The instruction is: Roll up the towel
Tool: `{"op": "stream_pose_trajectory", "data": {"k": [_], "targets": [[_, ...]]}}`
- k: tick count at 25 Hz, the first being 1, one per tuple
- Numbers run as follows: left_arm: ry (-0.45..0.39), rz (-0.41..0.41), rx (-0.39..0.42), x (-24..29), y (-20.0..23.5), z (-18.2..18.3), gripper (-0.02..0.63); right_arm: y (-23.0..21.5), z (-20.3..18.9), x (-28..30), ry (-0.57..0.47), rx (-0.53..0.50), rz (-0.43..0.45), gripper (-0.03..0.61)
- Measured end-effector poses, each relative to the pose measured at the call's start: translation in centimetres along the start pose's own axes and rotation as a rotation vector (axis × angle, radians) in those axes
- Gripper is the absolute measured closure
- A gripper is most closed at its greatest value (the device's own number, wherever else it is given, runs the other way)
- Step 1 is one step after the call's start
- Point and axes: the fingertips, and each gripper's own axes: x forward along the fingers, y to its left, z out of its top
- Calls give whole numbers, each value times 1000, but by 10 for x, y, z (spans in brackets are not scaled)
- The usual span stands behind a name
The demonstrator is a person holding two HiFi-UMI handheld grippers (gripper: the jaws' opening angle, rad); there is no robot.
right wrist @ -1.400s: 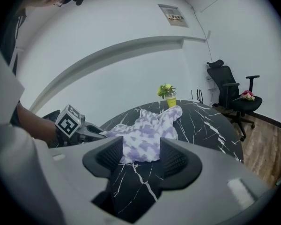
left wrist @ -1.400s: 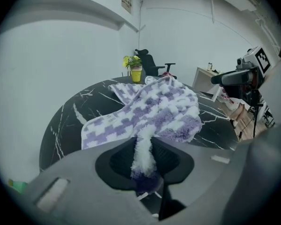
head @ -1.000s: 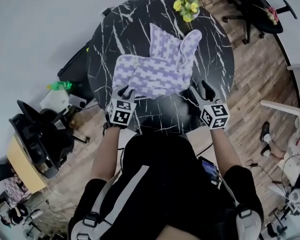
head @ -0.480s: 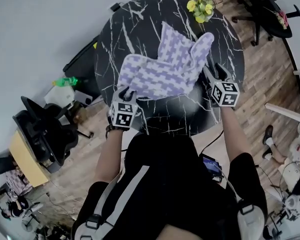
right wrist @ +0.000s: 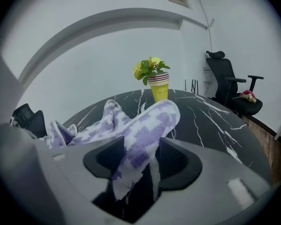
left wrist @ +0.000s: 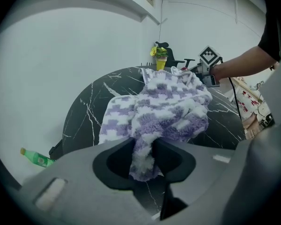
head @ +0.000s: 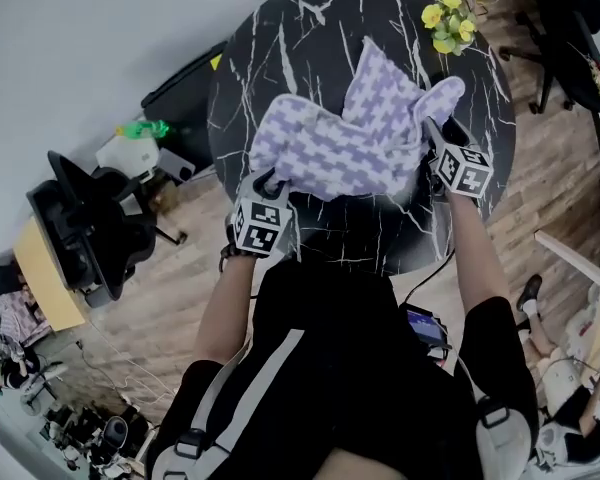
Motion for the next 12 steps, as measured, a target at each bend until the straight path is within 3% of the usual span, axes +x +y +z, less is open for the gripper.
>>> {"op": "stream_pose_trajectory", "data": {"k": [5,10,12], "targets": [[16,2,-4,2,-3,-4,482,3,-14,12,42,15,-8,362],[25,-9,14,3,-3,-4,482,-2,-23,2,39,63,-42,510],[33,-9,24,3,-1,-5,483,-6,-21,-8,13,70,-63,531]]}}
